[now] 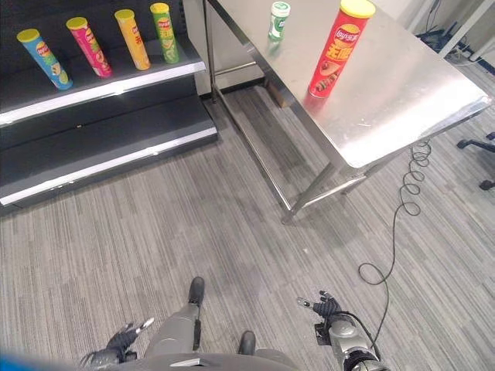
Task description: Put the goods on the table back onto the shelves and tidy them up.
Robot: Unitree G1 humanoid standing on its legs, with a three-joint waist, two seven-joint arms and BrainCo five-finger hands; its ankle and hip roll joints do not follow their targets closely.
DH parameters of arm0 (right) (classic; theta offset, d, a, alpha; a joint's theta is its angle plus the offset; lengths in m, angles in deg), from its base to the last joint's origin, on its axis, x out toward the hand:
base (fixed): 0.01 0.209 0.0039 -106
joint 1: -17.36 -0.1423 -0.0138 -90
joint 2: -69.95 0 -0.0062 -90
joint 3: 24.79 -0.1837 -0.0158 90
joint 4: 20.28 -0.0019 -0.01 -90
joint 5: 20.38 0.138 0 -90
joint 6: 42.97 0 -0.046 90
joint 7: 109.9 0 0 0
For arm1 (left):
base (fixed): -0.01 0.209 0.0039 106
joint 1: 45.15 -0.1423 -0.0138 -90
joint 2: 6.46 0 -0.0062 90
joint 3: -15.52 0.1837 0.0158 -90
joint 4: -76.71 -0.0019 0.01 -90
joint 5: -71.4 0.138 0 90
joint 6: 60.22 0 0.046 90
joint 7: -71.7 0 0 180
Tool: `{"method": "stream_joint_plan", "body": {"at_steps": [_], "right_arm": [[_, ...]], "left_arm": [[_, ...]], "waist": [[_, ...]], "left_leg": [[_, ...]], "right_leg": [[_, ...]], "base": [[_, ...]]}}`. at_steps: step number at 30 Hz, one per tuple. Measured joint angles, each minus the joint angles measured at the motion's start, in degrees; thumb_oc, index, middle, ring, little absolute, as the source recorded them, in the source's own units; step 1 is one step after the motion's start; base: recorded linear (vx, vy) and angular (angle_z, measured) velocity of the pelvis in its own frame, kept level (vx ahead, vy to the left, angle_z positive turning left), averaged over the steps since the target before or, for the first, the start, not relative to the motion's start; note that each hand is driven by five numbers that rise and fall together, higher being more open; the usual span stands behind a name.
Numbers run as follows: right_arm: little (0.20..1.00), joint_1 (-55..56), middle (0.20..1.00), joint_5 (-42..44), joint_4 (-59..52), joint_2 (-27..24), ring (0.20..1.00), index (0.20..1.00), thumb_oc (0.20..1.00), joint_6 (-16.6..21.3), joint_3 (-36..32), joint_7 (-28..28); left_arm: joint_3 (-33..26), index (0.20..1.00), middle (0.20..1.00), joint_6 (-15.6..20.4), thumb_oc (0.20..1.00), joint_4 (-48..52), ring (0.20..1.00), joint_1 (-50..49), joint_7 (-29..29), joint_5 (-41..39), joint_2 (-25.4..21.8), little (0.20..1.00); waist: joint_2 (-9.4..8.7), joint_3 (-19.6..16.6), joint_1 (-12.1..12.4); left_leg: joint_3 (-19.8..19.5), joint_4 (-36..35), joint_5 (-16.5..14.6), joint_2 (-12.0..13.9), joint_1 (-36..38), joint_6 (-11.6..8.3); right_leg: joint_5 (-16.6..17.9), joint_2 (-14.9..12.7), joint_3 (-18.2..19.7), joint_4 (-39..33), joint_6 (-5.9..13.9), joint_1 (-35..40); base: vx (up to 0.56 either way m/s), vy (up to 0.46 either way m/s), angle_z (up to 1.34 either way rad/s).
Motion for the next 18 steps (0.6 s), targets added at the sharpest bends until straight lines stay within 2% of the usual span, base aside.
{"method": "stream_joint_plan", "body": {"at_steps": [3,8,10,12,13,15,17,18], "right_arm": [[1.000,-0.6,1.000,0.0,-0.1,0.3,1.000,1.000,1.000,0.0,0.0,0.0],[1.000,-0.3,1.000,-0.1,0.2,0.5,1.000,1.000,1.000,-0.2,0.0,0.1],[1.000,-0.2,1.000,-0.1,1.6,0.7,1.000,1.000,1.000,-0.3,-0.1,0.2],[1.000,0.7,1.000,-0.1,2.8,0.4,1.000,1.000,1.000,-0.9,-0.2,0.2],[1.000,1.2,1.000,-0.1,2.7,0.3,1.000,1.000,1.000,-1.2,-0.3,0.5],[1.000,1.2,1.000,0.0,2.1,0.3,1.000,1.000,1.000,-1.2,-1.8,0.7],[1.000,1.2,1.000,0.0,0.2,0.0,1.000,1.000,1.000,-1.2,-2.2,0.8],[1.000,2.1,1.000,0.0,-1.7,-0.1,1.000,1.000,1.000,-1.1,-2.3,0.8]], "left_arm": [[-0.1,1.000,1.000,-0.1,1.000,1.2,1.000,1.9,-0.1,0.0,-0.1,1.000],[0.4,1.000,1.000,0.3,1.000,5.9,1.000,4.8,-0.2,-0.1,-0.2,1.000],[0.4,1.000,1.000,0.8,1.000,5.5,1.000,6.3,-0.1,-0.1,-0.4,1.000],[1.0,1.000,1.000,0.7,1.000,4.5,1.000,6.3,0.1,-0.1,0.2,1.000],[1.4,1.000,1.000,0.7,1.000,3.8,1.000,6.6,0.2,0.0,0.0,1.000],[1.6,1.000,1.000,-0.1,1.000,1.2,1.000,6.4,0.2,0.3,0.0,1.000],[1.6,1.000,1.000,-0.3,1.000,0.5,1.000,5.4,0.4,0.3,-0.3,1.000],[1.9,1.000,1.000,-0.4,1.000,0.5,1.000,4.3,0.4,0.3,-1.0,1.000]], "waist": [[-0.98,0.6,0.0],[-1.01,0.8,-0.1],[-1.88,0.5,-0.5],[-1.32,-0.3,-0.7],[-1.38,-0.5,-0.6],[0.06,-1.2,-1.2],[0.69,-1.6,-2.4],[0.20,-2.1,-3.2]], "left_leg": [[1.4,0.3,-0.5,-1.2,-0.2,0.76],[2.3,0.6,-1.7,-2.4,-0.4,1.15],[3.1,1.0,-3.2,-4.4,-0.2,2.36],[3.2,0.1,-2.9,-4.1,1.1,4.05],[3.2,-0.1,-4.1,-4.8,2.0,4.50],[3.2,-2.0,-4.3,-3.7,4.3,4.89],[2.9,-2.0,-5.3,-3.5,6.2,6.31],[2.8,-1.5,-6.9,-5.0,8.4,8.00]], "right_leg": [[0.0,-1.6,0.6,0.0,0.34,-0.5],[-0.2,-3.1,0.6,0.0,1.11,-0.6],[-0.7,-4.7,0.2,0.3,2.29,-0.6],[-1.3,-5.2,-0.3,2.9,3.21,-0.8],[-0.9,-5.3,-0.4,5.7,4.14,-1.6],[-1.2,-4.8,0.1,16.2,4.55,-5.8],[-1.2,-5.4,0.8,29.8,4.62,-10.8],[1.0,-7.6,1.8,42.0,4.94,-15.4]], "base": [[0.12,0.108,-0.14],[0.15,0.134,-0.05],[0.24,0.207,0.03],[0.14,0.151,0.07],[0.26,0.298,-0.05],[0.23,0.280,-0.12],[0.23,0.220,0.02],[0.18,0.128,0.15]]}}
